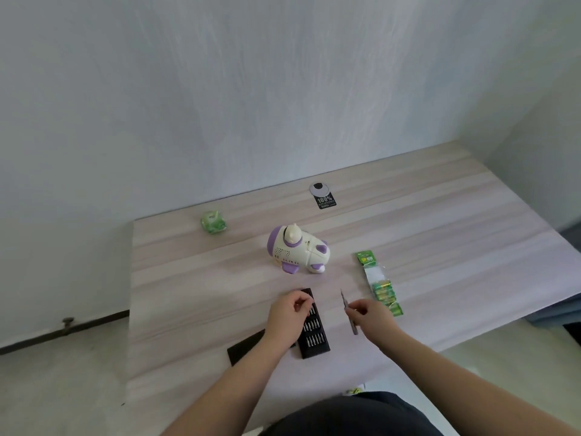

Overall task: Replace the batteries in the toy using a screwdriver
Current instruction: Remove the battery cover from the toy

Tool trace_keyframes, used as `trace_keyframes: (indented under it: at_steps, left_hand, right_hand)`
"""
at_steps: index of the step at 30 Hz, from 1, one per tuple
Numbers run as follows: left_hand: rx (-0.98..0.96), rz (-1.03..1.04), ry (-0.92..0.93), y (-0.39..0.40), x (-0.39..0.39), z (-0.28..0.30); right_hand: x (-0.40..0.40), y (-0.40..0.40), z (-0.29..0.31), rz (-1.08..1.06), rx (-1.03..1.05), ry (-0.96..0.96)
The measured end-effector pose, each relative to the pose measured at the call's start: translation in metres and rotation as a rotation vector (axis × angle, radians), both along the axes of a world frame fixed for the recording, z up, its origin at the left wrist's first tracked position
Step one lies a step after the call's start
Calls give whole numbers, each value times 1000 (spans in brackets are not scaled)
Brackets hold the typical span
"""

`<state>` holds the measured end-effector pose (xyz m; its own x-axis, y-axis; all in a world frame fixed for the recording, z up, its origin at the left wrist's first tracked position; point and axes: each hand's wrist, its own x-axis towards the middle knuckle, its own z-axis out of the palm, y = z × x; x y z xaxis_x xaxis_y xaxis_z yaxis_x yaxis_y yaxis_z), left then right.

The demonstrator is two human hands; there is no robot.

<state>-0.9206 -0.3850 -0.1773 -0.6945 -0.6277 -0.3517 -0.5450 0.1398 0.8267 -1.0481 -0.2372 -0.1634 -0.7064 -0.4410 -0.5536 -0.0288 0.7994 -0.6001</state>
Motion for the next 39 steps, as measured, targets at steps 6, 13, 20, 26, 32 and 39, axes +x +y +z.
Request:
trace_keyframes:
  at_steps: [6,13,20,26,32,39]
  left_hand:
    - [-112,-85,-254,21,-18,-17]
    - [-237,-108,-409,41,-46,-26]
    - [-265,-36,-518,44,-65,-37]
    - [-323,-39,-557,49,-67,-45]
    - [-339,-18,-553,47,-68,-51]
    - [-326,13,-454,46,-59,-55]
  right_hand:
    - [-22,-12,-31,246,183,9]
    - [-41,-24,-49,398,250,10]
    - [-49,-28,-59,362,237,-37]
    - [-53,-28,-62,367,239,-51]
    - [-53,-28,-65,379,224,-75]
    - [-60,-19,-68,390,181,-128]
